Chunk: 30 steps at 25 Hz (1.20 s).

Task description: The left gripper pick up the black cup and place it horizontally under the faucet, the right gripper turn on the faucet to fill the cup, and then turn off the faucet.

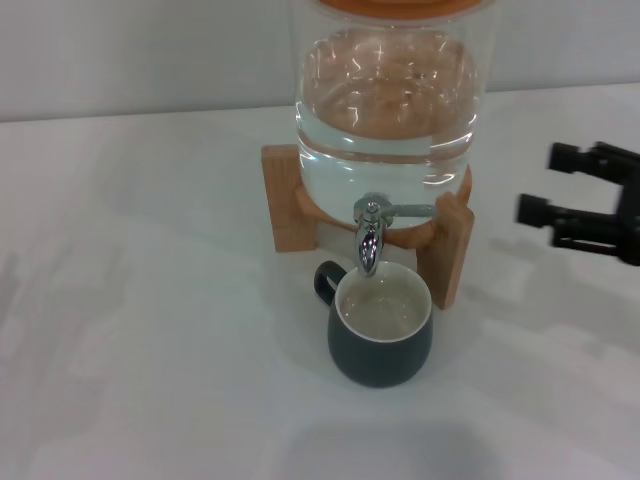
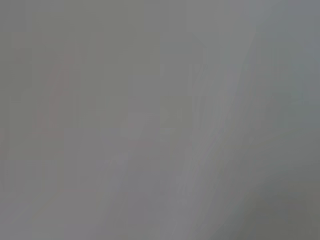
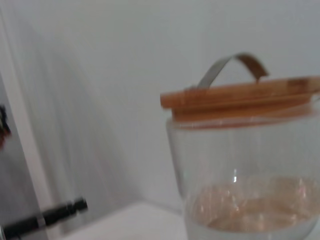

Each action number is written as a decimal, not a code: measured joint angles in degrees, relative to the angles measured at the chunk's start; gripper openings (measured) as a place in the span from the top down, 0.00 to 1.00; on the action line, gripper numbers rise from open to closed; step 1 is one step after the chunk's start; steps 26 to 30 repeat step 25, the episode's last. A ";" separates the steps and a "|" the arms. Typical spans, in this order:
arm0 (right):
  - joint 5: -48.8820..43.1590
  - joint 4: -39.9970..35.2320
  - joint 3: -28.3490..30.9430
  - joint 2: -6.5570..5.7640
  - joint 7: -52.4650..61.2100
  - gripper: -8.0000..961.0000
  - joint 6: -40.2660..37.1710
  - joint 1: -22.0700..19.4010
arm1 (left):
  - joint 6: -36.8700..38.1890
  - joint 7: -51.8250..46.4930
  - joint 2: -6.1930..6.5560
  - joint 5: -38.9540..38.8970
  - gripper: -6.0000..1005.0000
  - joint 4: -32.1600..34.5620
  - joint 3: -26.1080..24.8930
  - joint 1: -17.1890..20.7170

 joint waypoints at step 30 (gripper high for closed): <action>11.49 71.12 35.33 -0.07 -58.96 0.11 21.78 5.94 | -1.39 6.88 -0.11 -8.66 0.41 -1.24 0.00 2.46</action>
